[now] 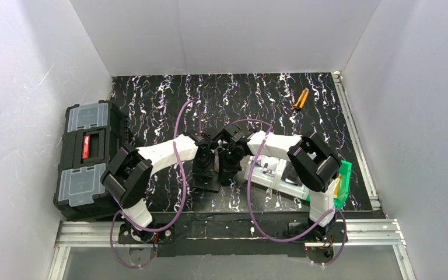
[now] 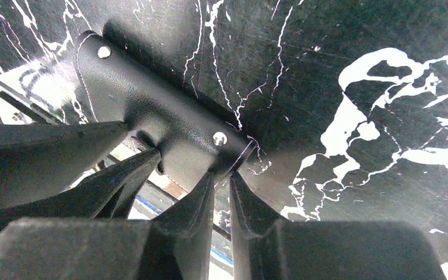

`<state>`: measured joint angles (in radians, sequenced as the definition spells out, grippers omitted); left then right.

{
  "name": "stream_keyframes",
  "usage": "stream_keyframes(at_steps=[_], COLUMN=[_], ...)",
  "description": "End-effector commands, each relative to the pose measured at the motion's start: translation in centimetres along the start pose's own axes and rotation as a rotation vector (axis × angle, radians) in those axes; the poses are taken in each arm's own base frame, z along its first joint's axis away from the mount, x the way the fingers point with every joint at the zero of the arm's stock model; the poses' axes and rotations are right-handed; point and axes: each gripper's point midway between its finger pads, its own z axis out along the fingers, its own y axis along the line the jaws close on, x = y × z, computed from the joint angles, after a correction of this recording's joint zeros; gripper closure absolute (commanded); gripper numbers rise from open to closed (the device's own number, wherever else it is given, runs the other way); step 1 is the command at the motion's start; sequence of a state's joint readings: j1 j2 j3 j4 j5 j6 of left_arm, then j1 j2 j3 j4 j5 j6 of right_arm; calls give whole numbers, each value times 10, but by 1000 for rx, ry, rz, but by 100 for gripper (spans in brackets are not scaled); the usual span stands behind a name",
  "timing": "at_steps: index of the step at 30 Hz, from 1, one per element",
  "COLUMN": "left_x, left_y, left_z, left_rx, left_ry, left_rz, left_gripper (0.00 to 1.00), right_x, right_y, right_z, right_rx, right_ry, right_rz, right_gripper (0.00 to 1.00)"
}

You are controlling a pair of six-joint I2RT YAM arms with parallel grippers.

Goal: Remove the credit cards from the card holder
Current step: Open the card holder at the center of the board.

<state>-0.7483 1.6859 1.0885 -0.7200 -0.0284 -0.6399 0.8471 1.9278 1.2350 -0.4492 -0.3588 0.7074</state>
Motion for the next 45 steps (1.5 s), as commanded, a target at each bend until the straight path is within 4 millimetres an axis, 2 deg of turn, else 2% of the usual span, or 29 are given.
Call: stream_keyframes(at_steps=[1, 5, 6, 10, 18, 26, 30, 34, 36, 39, 45], left_x=[10, 12, 11, 5, -6, -7, -15, -23, -26, -38, -62], left_y=[-1, 0, 1, -5, -35, -50, -45, -2, 10, 9, -10], left_z=[7, 8, 6, -7, -47, -67, -73, -59, -55, -59, -88], left_rx=[-25, -22, -19, 75, 473, 683, 650, 377, 302, 291, 365], left_ry=[9, 8, 1, -58, -121, -160, -216, -256, -263, -300, -366], left_rz=[-5, 8, 15, 44, 32, 46, 46, -14, -28, -25, 32], left_gripper=[78, 98, 100, 100, 100, 100, 100, 100, 100, 100, 100], right_x=[-2, -1, -1, 0, -1, -2, -4, -21, -34, -49, -61], right_y=[-5, -5, -6, -11, -16, -16, -17, -22, -19, -8, 7], right_z=[9, 11, 12, 14, 16, 17, 14, 1, -8, -23, -50], right_rx=[19, 21, 23, 40, 53, 51, 54, 49, 33, 14, -8], right_ry=[6, 11, 12, 18, 23, 26, 15, -40, -73, -122, -211], right_rz=[17, 20, 22, 30, 51, 54, 58, 84, 83, 47, -13], right_gripper=[79, 81, 81, 85, 90, 92, 92, 93, 92, 90, 76])
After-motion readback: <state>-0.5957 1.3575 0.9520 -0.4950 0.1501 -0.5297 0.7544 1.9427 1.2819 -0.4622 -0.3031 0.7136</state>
